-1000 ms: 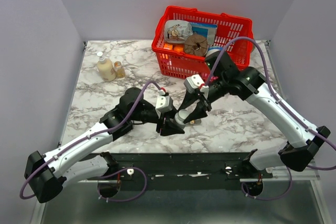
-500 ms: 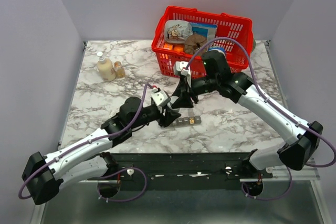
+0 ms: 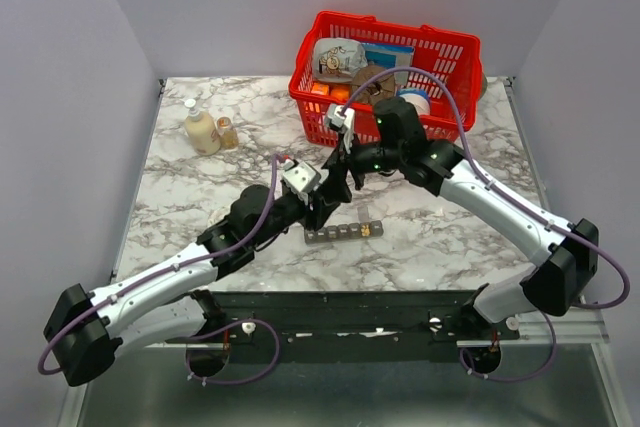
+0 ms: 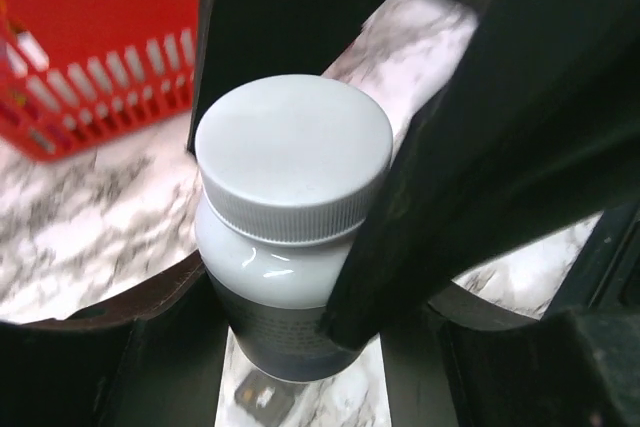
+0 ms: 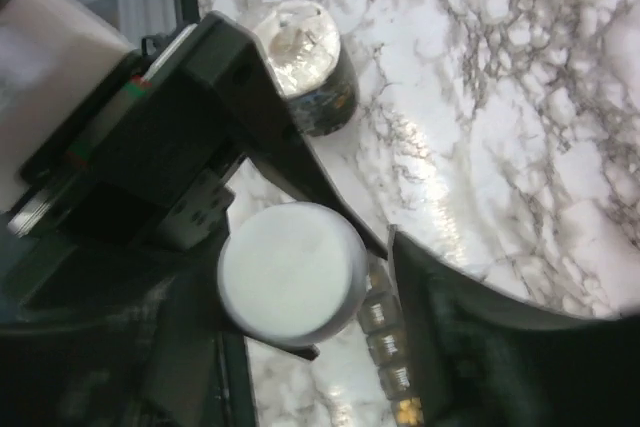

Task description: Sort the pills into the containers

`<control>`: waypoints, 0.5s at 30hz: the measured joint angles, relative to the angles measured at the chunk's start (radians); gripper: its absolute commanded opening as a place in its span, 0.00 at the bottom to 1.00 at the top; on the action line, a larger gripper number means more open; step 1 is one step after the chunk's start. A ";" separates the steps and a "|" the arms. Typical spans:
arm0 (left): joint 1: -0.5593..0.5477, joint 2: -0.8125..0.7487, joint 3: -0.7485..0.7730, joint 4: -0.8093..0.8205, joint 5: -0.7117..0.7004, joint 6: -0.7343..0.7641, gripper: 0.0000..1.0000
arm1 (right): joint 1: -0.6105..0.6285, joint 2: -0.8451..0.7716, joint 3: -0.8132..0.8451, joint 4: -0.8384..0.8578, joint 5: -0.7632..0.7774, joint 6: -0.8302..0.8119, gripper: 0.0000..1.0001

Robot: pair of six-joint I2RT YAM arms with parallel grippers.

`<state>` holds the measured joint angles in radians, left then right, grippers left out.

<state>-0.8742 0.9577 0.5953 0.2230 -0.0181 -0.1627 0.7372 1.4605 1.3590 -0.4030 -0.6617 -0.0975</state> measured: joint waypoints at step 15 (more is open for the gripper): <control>0.087 -0.186 0.015 -0.023 0.419 0.013 0.00 | -0.049 -0.087 0.235 -0.387 -0.280 -0.439 1.00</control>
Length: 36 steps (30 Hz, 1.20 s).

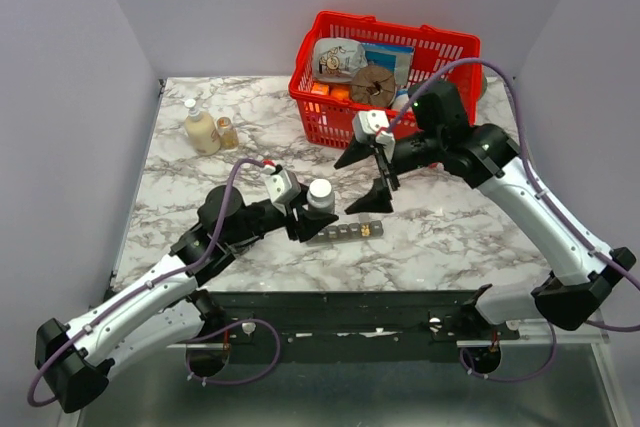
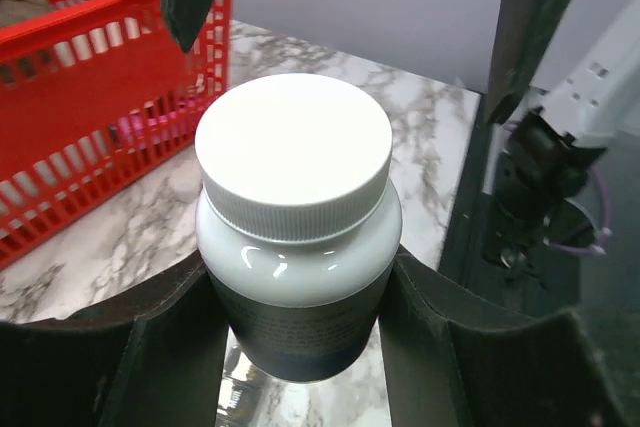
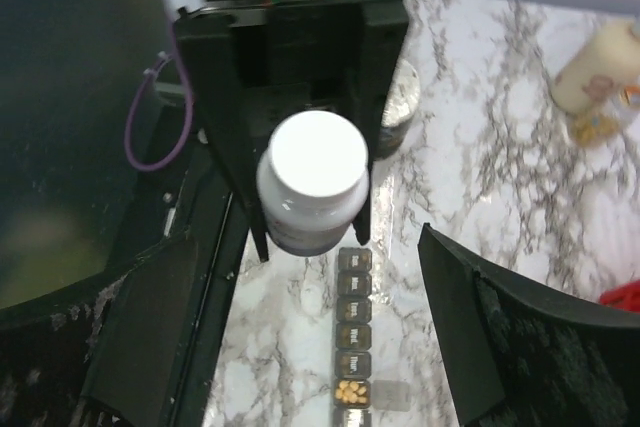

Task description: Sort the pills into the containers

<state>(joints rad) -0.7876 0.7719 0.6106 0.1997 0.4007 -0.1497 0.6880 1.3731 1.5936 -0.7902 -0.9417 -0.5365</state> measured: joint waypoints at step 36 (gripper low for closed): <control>0.026 0.139 0.155 -0.208 0.346 0.079 0.00 | 0.053 0.077 0.064 -0.153 -0.154 -0.133 0.36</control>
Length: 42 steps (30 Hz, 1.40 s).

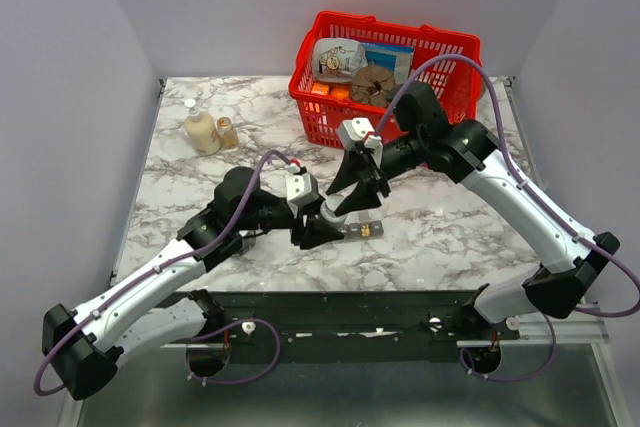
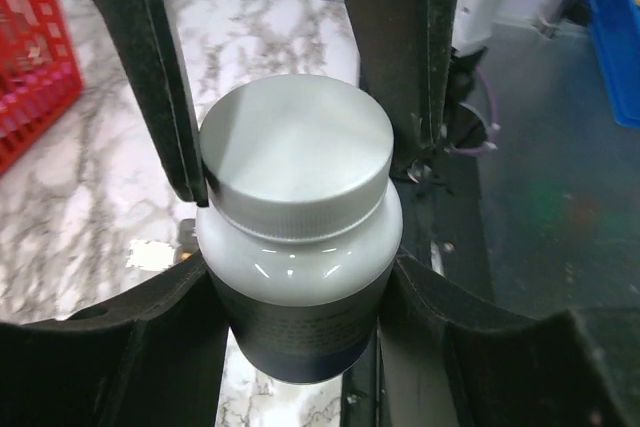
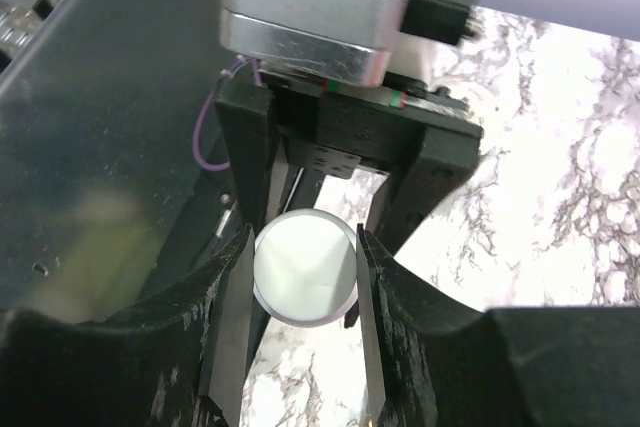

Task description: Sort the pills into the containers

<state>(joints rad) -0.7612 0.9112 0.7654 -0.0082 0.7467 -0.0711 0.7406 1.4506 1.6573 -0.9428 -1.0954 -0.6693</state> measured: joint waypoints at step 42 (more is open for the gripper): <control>-0.008 -0.058 -0.054 0.113 -0.018 -0.002 0.00 | 0.011 -0.005 0.111 -0.118 -0.011 -0.155 0.95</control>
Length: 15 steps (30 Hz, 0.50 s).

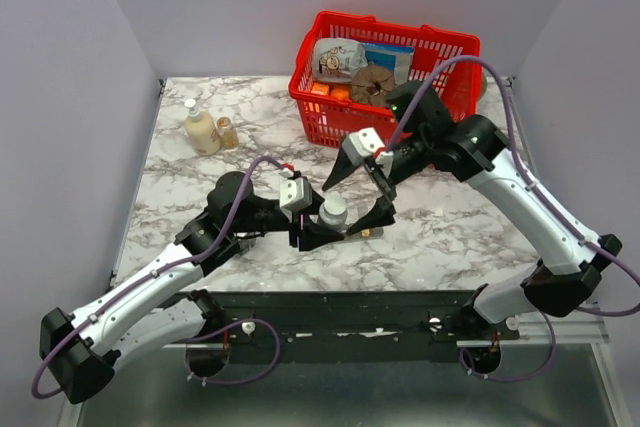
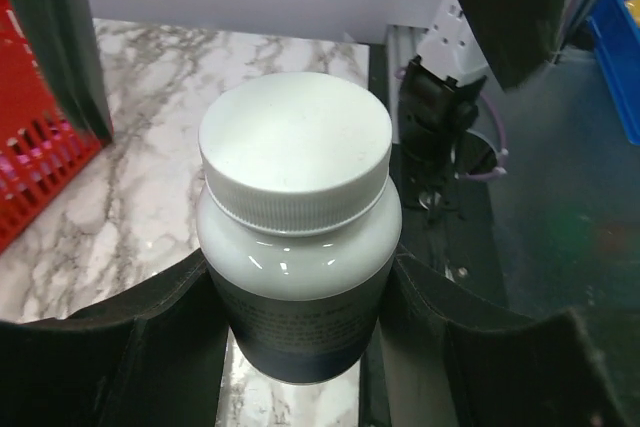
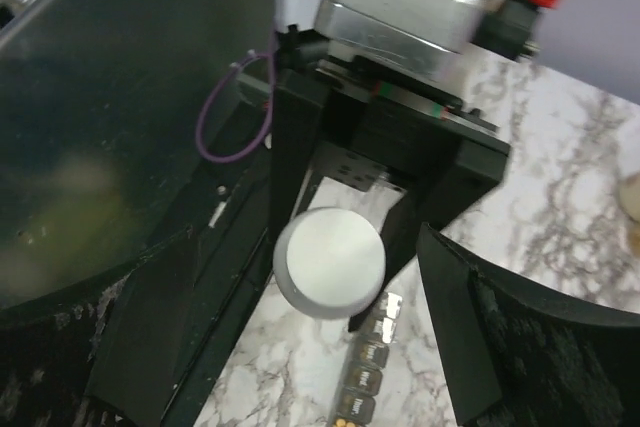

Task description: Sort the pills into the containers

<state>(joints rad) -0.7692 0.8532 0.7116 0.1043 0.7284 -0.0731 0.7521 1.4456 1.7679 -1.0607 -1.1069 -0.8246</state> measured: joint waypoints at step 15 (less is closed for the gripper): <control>0.001 0.047 0.032 -0.037 0.112 0.003 0.00 | 0.036 0.033 -0.019 -0.058 0.015 -0.029 0.49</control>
<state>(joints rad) -0.7681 0.9005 0.7441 0.0677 0.8402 -0.0704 0.7883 1.4784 1.7485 -1.1183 -1.0916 -0.8539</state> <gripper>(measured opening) 0.603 0.541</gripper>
